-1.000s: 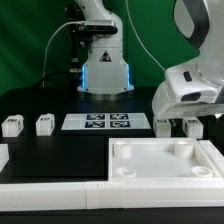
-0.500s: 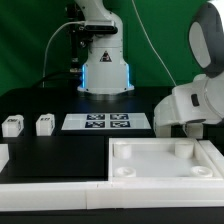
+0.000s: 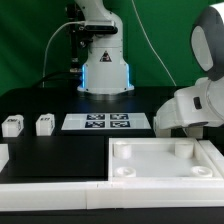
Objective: Assemble one leg
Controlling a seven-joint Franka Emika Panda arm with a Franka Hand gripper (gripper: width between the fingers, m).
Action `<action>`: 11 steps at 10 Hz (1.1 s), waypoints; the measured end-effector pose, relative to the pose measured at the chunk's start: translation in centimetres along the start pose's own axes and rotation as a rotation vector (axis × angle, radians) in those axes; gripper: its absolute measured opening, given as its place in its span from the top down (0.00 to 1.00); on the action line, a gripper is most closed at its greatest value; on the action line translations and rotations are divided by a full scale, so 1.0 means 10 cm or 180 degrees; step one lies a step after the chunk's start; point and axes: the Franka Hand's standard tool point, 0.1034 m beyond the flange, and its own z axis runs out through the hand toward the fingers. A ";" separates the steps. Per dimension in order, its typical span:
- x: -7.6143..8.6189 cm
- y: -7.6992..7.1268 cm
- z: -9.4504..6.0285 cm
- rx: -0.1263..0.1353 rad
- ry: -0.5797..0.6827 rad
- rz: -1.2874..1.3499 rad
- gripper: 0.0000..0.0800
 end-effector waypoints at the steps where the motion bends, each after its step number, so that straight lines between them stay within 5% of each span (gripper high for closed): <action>1: 0.01 0.00 0.03 -0.0001 0.0004 -0.0001 0.19; 7: 0.02 -0.01 0.06 -0.0001 0.0010 -0.0010 0.22; 8: 0.02 -0.01 0.06 -0.0001 0.0010 -0.0010 0.64; 11: 0.02 -0.01 0.06 -0.0002 0.0010 -0.0011 0.64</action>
Offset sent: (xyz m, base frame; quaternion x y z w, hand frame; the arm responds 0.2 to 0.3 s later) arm -0.0005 0.0015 -0.0039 -0.0006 0.0046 0.0000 1.0000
